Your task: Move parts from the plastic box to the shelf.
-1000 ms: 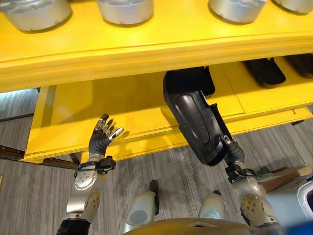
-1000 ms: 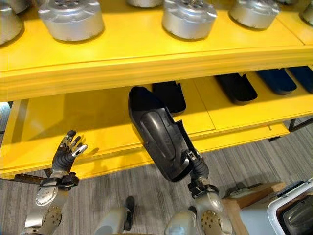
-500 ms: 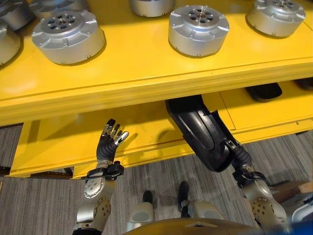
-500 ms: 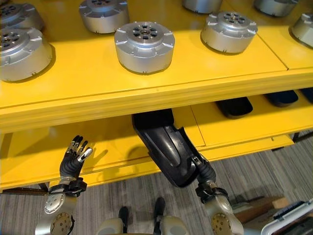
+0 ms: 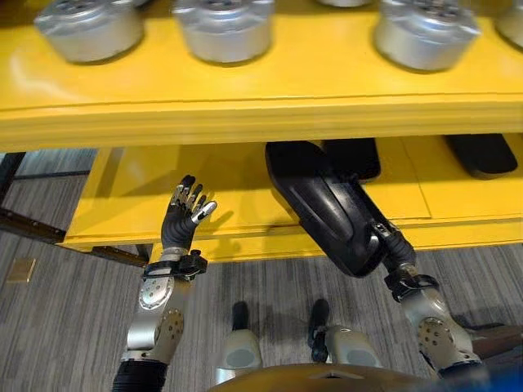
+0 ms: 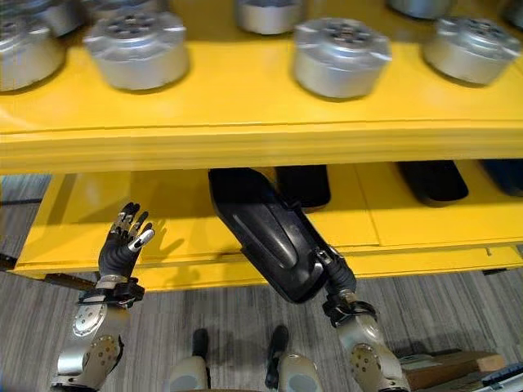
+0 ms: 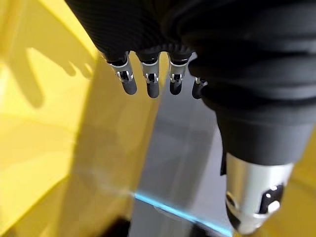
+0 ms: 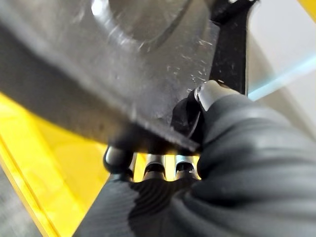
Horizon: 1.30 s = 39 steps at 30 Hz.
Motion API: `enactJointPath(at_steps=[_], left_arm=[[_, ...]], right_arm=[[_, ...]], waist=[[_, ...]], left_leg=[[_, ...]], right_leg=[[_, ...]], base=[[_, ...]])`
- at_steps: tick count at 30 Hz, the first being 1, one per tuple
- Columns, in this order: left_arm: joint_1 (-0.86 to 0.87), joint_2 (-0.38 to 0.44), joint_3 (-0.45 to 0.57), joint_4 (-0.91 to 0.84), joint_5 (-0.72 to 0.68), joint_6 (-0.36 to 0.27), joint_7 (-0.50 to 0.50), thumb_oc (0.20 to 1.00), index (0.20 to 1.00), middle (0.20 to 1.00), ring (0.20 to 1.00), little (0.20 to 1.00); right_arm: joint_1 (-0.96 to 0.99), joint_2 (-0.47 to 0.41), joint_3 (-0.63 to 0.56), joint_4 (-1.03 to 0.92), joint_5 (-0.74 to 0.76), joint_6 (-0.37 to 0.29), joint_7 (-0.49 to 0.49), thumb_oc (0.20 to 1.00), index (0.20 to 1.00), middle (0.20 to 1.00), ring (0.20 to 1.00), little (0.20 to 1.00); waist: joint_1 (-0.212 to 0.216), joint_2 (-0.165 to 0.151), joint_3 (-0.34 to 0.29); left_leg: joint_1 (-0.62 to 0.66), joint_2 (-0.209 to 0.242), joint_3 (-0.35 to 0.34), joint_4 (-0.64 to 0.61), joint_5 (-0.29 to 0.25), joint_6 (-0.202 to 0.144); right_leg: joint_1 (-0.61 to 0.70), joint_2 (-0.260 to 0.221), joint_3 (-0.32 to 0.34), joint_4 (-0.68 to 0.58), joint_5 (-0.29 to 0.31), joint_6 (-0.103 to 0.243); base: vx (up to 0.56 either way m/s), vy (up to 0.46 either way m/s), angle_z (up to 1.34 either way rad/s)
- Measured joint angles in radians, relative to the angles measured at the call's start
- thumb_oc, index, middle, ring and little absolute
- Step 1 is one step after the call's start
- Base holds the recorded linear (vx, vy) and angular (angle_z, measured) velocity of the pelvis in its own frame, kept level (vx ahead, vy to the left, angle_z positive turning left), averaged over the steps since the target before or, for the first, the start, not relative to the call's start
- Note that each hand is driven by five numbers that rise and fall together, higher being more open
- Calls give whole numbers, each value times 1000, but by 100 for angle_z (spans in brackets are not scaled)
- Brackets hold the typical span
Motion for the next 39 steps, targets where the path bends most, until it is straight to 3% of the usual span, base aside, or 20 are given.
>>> enactJointPath(at_steps=[2,3,4,5,7,8,11,13,18,25,29,32,39], left_arm=[[-17,36,3,-7,0,-1,1,1000,1000,1000,1000,1000],[-15,55,1,-9,0,-6,6,1000,1000,1000,1000,1000],[-47,115,-5,-11,-1,-16,23,1000,1000,1000,1000,1000],[-80,141,-8,-15,0,-19,25,1000,1000,1000,1000,1000],[-109,149,-36,-18,-1,-25,40,1000,1000,1000,1000,1000],[-125,146,-58,-15,-1,-24,45,1000,1000,1000,1000,1000],[-154,117,-115,-19,-2,-38,70,1000,1000,1000,1000,1000],[-170,119,-121,-19,-2,-39,91,1000,1000,1000,1000,1000],[-213,130,-148,-23,-3,-44,110,1000,1000,1000,1000,1000],[-203,151,-211,-24,-22,-39,109,1000,1000,1000,1000,1000],[-209,162,-231,-24,-44,-39,111,1000,1000,1000,1000,1000],[-210,163,-241,-25,-61,-41,126,1000,1000,1000,1000,1000],[-263,167,-299,-25,-84,-47,151,1000,1000,1000,1000,1000]], right_arm=[[-98,11,63,-2,0,2,5,200,200,200,200,200],[-184,18,87,23,0,0,-14,200,200,200,200,200],[-329,40,99,73,1,-13,-29,200,200,200,200,200],[-417,52,101,80,1,-19,-53,200,200,200,200,200],[-549,60,122,97,2,-43,-75,200,200,200,200,200],[-611,57,132,121,13,-58,-92,200,200,200,200,200],[-653,62,145,167,32,-65,-146,200,200,200,200,200],[-675,78,127,150,40,-123,-182,200,200,200,200,200],[-851,87,69,205,51,-186,-250,200,200,200,200,200],[-1072,91,13,355,83,-272,-352,200,200,200,200,200],[-1150,132,-7,449,112,-303,-379,200,200,200,200,200],[-1284,170,-79,623,150,-347,-409,200,200,200,200,200],[-1402,174,-145,841,262,-379,-464,200,200,200,200,200]], waist=[[38,-19,3],[67,-27,9],[74,-59,35],[113,-101,70],[132,-72,144],[129,-52,181],[147,-37,227],[138,-28,257],[126,10,295],[126,8,296],[119,7,295],[117,5,289],[122,5,222]], left_leg=[[-74,-43,-7,59,-9,34],[-94,-53,-11,80,-6,37],[-152,-56,-19,107,-7,37],[-186,-63,-19,135,-2,30],[-270,-24,-44,207,-15,3],[-305,0,-71,231,-14,-11],[-357,21,-87,253,-5,-26],[-405,5,-86,308,-19,-11],[-537,-18,-89,472,-72,18],[-658,-24,-103,549,-88,21],[-663,-25,-115,547,-84,17],[-663,-30,-121,525,-73,12],[-663,-40,-119,505,-63,19]], right_leg=[[-29,-66,20,-2,8,15],[-6,-120,29,-28,29,44],[10,-161,28,-77,75,84],[36,-172,34,-118,103,123],[9,-121,3,-131,83,151],[-10,-99,-7,-124,87,139],[-73,-84,-9,-58,60,112],[-136,-121,1,32,31,110],[-284,-161,52,222,-27,110],[-420,-177,77,329,-51,112],[-424,-176,76,330,-51,112],[-425,-176,74,317,-50,110],[-411,-177,61,284,-48,108]], base=[[-87,48,27],[-163,43,33],[-148,1,19],[-234,7,19],[-192,4,8],[-146,8,9],[-149,34,7],[-166,46,9],[-92,36,-1],[-47,8,2],[3,-1,1],[35,13,5],[26,0,5]])
